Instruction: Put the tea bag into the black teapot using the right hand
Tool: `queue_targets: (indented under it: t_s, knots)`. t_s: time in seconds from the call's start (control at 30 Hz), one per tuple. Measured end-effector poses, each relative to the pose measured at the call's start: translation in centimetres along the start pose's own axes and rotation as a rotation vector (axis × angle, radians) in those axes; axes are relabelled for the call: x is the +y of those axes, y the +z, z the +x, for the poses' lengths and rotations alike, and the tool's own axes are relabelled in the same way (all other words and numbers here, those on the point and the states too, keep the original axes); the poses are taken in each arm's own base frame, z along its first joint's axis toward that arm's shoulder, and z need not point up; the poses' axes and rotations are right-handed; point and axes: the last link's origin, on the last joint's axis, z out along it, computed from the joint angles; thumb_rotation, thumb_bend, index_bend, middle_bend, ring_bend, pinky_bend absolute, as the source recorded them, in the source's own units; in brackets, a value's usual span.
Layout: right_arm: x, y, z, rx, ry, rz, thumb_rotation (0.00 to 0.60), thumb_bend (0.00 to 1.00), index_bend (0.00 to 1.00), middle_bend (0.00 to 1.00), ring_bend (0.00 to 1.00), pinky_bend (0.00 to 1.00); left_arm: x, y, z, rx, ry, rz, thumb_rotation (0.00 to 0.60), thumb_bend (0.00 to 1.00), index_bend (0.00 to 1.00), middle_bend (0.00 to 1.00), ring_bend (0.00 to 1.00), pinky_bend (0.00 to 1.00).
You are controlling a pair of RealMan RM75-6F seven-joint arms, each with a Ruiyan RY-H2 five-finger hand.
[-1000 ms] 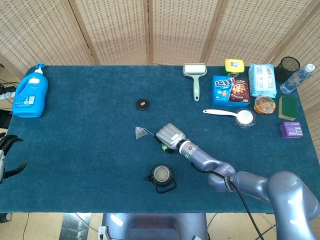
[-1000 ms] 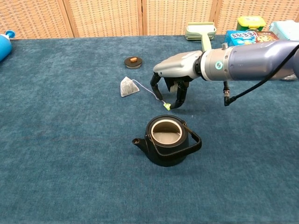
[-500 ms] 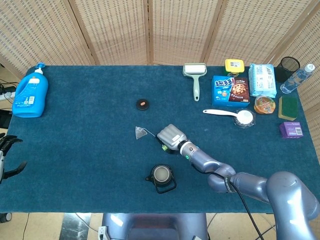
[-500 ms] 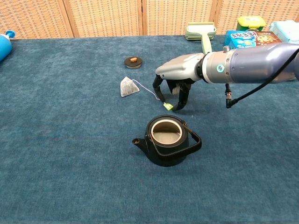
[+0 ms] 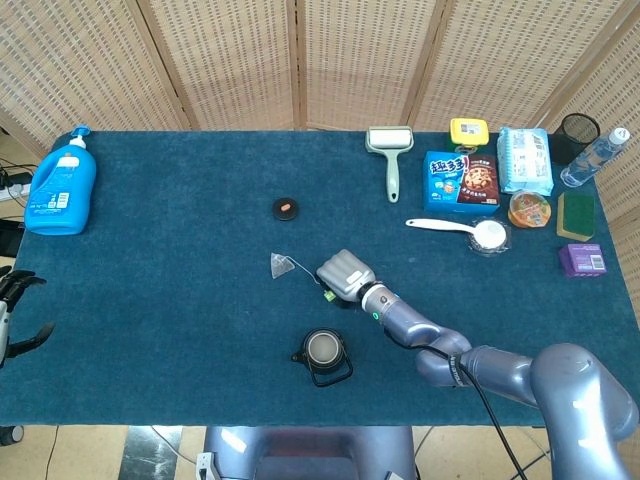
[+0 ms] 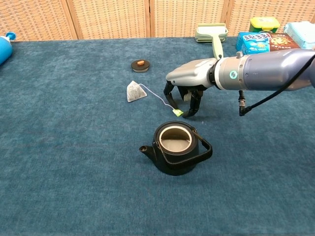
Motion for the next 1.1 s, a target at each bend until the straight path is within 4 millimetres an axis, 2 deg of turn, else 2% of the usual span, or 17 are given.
queue_targets:
  t_s: [0.73, 1.1]
  knots:
    - [-0.7, 0.3, -0.1, -0.007, -0.012, -0.003, 0.6, 0.36, 0.49, 1.0, 1.0, 1.0, -0.4, -0.2, 0.1, 0.006, -0.003, 0.005, 0.6, 0.26, 0.3, 0.23, 0.12, 0.11]
    - [-1.3, 0.2, 0.0, -0.007, -0.011, 0.005, 0.6, 0.36, 0.56, 1.0, 1.0, 1.0, -0.7, -0.4, 0.1, 0.009, -0.009, 0.008, 0.6, 0.26, 0.3, 0.23, 0.12, 0.11]
